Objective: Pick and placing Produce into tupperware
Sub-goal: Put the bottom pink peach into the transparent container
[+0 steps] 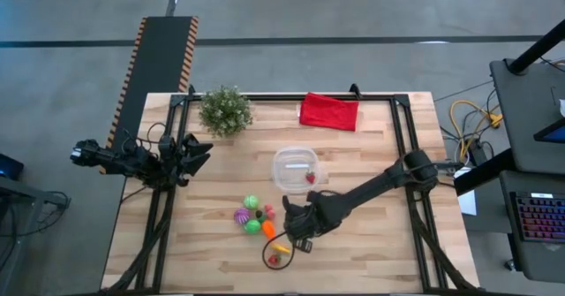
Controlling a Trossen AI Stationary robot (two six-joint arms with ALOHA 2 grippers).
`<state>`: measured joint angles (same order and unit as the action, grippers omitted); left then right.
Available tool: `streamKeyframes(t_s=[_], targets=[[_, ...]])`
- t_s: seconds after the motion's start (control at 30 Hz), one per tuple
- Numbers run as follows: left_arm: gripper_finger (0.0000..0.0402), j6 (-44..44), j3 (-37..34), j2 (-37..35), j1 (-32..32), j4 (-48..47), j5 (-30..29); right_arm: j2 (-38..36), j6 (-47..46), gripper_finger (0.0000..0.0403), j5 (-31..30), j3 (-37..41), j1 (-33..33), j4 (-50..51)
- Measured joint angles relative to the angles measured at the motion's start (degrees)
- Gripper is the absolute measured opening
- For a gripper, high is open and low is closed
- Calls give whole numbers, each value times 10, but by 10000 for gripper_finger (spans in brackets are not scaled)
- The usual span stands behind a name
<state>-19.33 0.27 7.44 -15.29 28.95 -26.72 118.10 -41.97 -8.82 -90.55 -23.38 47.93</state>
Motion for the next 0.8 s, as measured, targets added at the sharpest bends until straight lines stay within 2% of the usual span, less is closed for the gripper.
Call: streamKeyframes(t_s=[0.2,0.4,0.47,0.8], targets=[[192,0,0,0,0,0,0,-81,-63,101,-102,-6,28,61],[192,0,0,0,0,1,0,-113,-116,102,-118,-5,102,183],[192,0,0,0,0,0,0,-115,-116,100,-116,-5,133,186],[192,-33,0,-1,0,1,-2,-114,-48,100,-22,-5,260,139]])
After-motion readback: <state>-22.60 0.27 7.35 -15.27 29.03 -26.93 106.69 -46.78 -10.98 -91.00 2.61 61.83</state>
